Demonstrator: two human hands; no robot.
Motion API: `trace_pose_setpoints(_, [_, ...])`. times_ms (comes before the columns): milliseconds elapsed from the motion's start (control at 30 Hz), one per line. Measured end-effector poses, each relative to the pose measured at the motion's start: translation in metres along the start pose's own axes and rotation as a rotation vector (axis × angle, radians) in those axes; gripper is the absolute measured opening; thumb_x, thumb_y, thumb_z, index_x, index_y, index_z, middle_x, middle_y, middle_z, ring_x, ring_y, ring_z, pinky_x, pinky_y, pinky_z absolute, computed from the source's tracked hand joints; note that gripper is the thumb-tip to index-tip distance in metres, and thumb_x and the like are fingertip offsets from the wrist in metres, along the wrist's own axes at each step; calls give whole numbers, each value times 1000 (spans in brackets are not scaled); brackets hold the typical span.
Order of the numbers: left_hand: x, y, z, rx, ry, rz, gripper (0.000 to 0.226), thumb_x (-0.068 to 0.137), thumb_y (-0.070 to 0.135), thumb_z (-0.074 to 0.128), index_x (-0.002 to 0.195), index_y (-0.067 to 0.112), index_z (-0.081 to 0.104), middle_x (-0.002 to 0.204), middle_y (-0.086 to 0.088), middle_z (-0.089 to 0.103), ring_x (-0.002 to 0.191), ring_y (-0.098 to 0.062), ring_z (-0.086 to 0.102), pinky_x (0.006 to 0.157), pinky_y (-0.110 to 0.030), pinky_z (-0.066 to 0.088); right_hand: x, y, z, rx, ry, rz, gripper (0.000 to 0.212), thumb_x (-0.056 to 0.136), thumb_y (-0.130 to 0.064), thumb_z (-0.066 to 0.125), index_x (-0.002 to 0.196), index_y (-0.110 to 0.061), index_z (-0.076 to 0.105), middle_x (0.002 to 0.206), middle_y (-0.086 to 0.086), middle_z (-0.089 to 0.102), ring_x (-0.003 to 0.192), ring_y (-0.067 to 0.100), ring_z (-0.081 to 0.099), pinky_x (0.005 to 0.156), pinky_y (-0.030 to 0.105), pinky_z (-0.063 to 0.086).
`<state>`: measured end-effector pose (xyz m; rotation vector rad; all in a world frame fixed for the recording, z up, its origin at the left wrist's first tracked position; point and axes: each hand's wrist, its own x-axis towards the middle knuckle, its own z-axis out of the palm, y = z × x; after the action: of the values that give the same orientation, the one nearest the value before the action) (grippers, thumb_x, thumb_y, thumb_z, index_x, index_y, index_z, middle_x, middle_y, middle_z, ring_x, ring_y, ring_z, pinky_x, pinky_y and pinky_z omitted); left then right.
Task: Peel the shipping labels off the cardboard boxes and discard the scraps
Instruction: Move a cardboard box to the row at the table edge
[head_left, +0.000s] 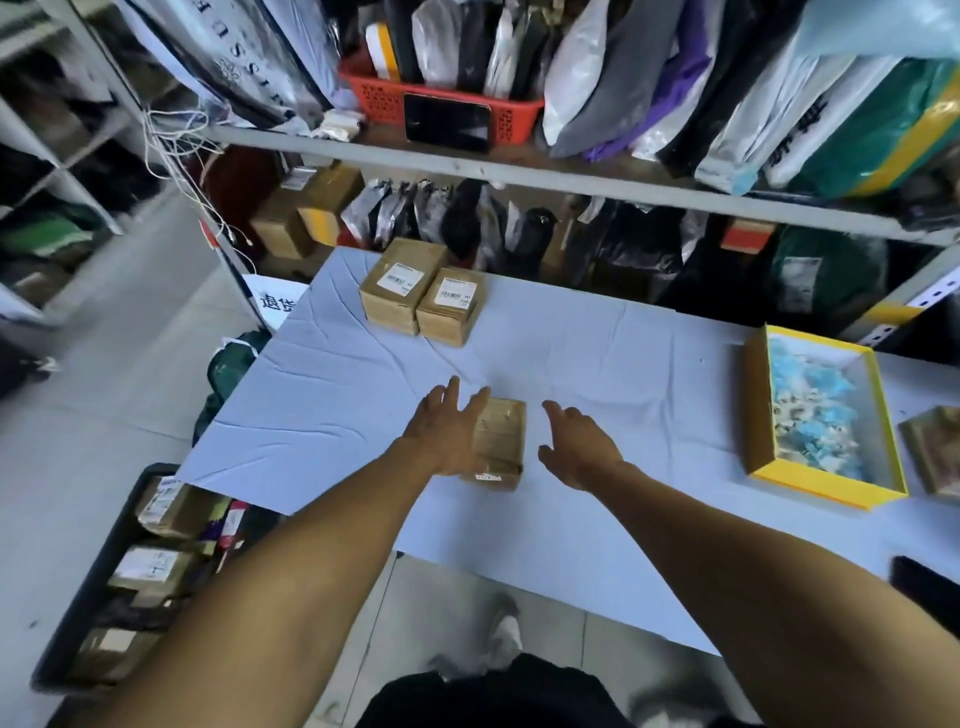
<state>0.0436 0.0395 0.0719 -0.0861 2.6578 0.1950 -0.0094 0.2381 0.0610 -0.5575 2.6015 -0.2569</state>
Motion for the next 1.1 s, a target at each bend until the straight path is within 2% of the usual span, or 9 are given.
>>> trace_pose_setpoints(200, [8, 0, 29, -30, -93, -17, 113, 75, 48, 73, 153, 31, -7, 161, -21, -7, 147, -41, 5, 118, -45, 19, 12, -5, 19, 67, -90, -32, 85, 86, -45, 62, 152, -28, 10, 122, 14, 53, 112, 33, 55, 90, 46, 50])
trace_pose_setpoints(300, [13, -5, 31, -28, -109, -33, 112, 75, 46, 72, 153, 33, -9, 159, -24, 4, 142, -43, 17, 113, -45, 27, 20, -13, 25, 79, -146, -33, 93, 83, -46, 65, 151, -31, 4, 115, 13, 55, 106, 33, 57, 86, 44, 51])
trace_pose_setpoints(400, [25, -11, 35, -64, -154, -3, 110, 76, 41, 71, 151, 39, -9, 145, -19, 36, 123, -39, 46, 94, -43, 45, 28, -19, 39, 99, -226, -29, 107, 79, -48, 68, 149, -38, -13, 117, 11, 56, 106, 32, 58, 88, 41, 50])
trace_pose_setpoints(467, [32, -14, 33, -125, -218, 51, 112, 77, 33, 72, 148, 45, -12, 129, -15, 48, 105, -35, 58, 76, -38, 49, 36, -24, 47, 84, -228, -38, 110, 82, -45, 69, 151, -30, -15, 122, 13, 56, 110, 33, 58, 95, 43, 47])
trace_pose_setpoints(533, [39, -16, 31, -183, -251, 96, 113, 78, 27, 74, 150, 44, -12, 125, -16, 50, 100, -35, 60, 71, -35, 47, 42, -34, 52, 71, -175, -27, 106, 85, -40, 68, 153, -18, -11, 118, 17, 58, 108, 35, 59, 93, 42, 46])
trace_pose_setpoints(667, [48, -17, 20, -348, -172, 134, 108, 77, 26, 77, 151, 37, -1, 127, -17, 53, 103, -31, 60, 79, -36, 54, 51, -52, 43, 147, -93, 32, 104, 81, -27, 71, 151, -23, -6, 107, 21, 61, 95, 38, 62, 80, 43, 50])
trace_pose_setpoints(800, [65, -30, -12, -352, -65, 209, 109, 74, 34, 79, 152, 36, 2, 124, -18, 56, 107, -35, 61, 82, -36, 51, 68, -58, 13, 221, 5, 64, 103, 78, -33, 70, 149, -28, -5, 105, 19, 63, 91, 38, 62, 70, 37, 47])
trace_pose_setpoints(933, [103, -37, -59, -271, 80, 234, 110, 75, 40, 77, 151, 35, -2, 116, -20, 60, 102, -39, 62, 83, -41, 50, 96, -61, -31, 244, 114, 88, 106, 76, -40, 72, 144, -38, -9, 108, 16, 62, 89, 34, 63, 73, 41, 53])
trace_pose_setpoints(1100, [156, -33, -108, -314, 111, 187, 110, 70, 31, 83, 149, 38, 6, 119, -18, 62, 105, -38, 62, 89, -46, 53, 140, -52, -76, 199, 248, 111, 110, 77, -28, 70, 151, -28, -11, 117, 21, 55, 103, 39, 55, 85, 46, 50])
